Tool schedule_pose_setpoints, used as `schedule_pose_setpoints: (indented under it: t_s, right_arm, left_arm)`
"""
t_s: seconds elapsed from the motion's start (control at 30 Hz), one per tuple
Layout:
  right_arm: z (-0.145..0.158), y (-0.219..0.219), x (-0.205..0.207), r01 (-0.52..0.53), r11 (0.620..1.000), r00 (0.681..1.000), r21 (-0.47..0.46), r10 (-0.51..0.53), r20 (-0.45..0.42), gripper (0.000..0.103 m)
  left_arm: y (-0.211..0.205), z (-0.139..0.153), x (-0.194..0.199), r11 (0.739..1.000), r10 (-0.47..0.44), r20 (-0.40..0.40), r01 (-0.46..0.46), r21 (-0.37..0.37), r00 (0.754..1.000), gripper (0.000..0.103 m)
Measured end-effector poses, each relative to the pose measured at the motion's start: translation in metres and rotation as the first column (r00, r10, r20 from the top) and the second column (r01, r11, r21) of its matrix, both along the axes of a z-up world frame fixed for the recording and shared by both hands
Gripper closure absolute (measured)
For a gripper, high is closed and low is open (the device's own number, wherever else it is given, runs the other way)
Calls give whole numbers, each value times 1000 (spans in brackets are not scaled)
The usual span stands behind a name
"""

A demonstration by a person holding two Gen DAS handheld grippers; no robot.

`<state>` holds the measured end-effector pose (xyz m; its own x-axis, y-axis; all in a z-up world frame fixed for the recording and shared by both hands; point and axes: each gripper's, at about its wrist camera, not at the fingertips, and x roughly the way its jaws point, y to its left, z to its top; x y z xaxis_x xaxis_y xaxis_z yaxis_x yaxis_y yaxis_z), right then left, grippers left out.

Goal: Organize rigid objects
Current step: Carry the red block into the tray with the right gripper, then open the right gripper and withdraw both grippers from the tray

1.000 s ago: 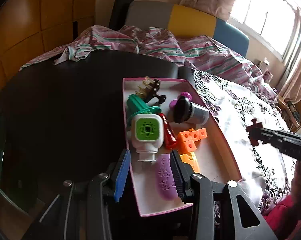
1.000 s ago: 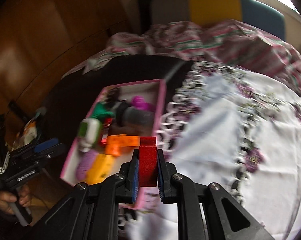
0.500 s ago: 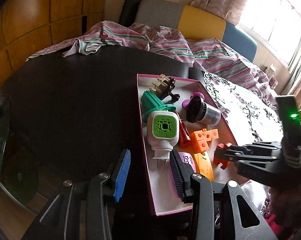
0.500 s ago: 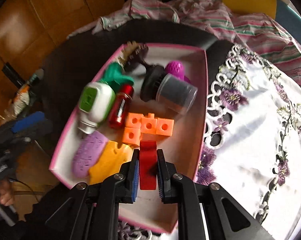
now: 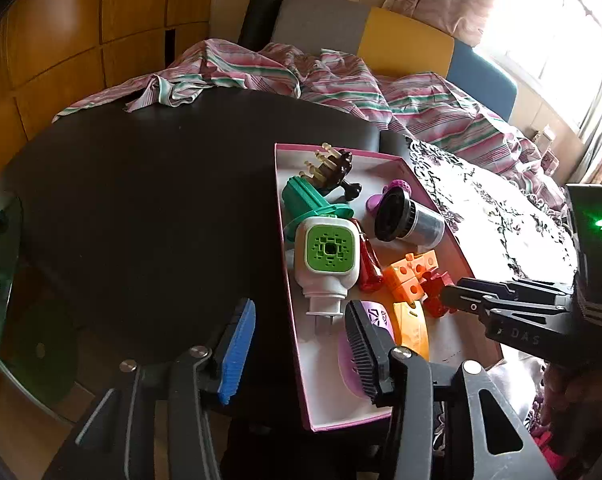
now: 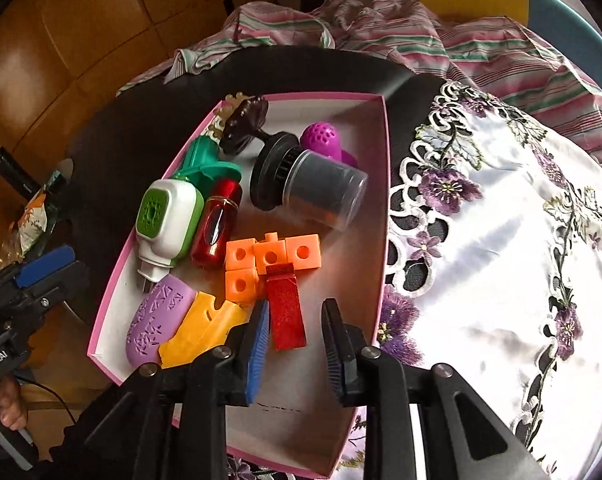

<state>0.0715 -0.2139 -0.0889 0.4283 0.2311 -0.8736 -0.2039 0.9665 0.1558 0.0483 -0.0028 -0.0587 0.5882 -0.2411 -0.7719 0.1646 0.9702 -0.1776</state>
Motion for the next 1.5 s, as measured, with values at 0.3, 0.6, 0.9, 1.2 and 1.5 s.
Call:
schedule_pose_setpoints:
  t_s: [0.3,0.6,0.9,1.2,1.5]
  right_arm:
    - [13,0,-10,31,999,998,7,-32,49,77]
    - [20,5,-28,90,996,989,4,-89,116,72]
    - [34,8,-44,186,983,961,7,-183,206,71]
    - [38,13,-51,212,977,952,-28,-200,232,70]
    - [47,16,-57,220,974,941,-49,-198,274,70]
  left_arm:
    - [-3,7,-6,1000,8,23,-8,17,1000,46]
    - [-6,19,-15,997,38,88,-44,60,995,36]
    - [-8,31,-27,993,83,147,-95,76,986,8]
    - [-14,33,-34,989,95,148,-110,102,984,0]
    - [-7,39,-43,986,130,185,-146,79,974,0]
